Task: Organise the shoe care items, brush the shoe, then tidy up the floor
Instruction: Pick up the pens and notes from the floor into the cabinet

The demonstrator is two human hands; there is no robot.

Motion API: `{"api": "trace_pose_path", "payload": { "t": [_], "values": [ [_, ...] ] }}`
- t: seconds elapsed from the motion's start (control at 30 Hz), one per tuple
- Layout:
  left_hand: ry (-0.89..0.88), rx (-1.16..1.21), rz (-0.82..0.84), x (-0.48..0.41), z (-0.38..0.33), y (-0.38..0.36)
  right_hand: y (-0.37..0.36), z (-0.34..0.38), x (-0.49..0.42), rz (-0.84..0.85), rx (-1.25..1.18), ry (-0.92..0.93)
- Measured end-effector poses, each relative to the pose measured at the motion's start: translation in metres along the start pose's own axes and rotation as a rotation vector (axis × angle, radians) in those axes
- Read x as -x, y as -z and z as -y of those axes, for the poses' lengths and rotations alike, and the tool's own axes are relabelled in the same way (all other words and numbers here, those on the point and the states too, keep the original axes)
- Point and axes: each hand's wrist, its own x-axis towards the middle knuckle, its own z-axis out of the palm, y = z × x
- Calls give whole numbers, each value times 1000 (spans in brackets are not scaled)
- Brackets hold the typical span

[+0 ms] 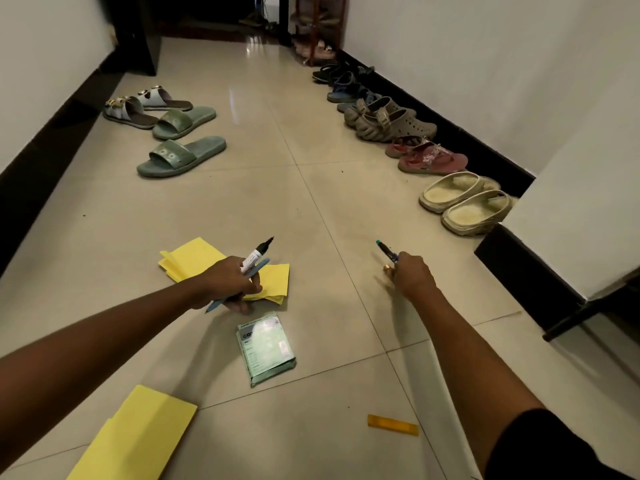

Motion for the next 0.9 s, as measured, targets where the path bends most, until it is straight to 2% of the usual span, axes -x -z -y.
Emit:
{"api": "trace_pose_path", "payload": {
  "t": [0.1, 0.2, 0.37, 0.43, 0.5, 0.57, 0.77, 0.83, 0.9],
  "values": [
    [-150, -300, -166, -6, 10, 3, -13, -1, 4, 8, 102, 53],
    [-194, -690, -191, -12, 17, 0, -20, -5, 6, 35, 140, 75],
    [-227, -1109, -238, -9, 17, -15, -15, -7, 4, 43, 43, 33],
    [-247, -1146, -270, -9, 17, -14, -7, -11, 7, 32, -87, -12],
    [-266, -1170, -278, -7, 16, -11, 5, -18, 14, 49, -368, -94],
    [-290, -1165, -291, -5, 15, -6, 20, -25, 28, 78, -548, -114],
    [-394, -890, -584, 3, 2, 38, 41, -35, 57, 112, -988, -81],
    [-416, -825, -601, 6, 0, 50, 37, -37, 60, 127, -1105, -139],
    [-492, -876, -601, 10, 7, 55, 34, -36, 64, 213, -1216, -206]
  ]
}}
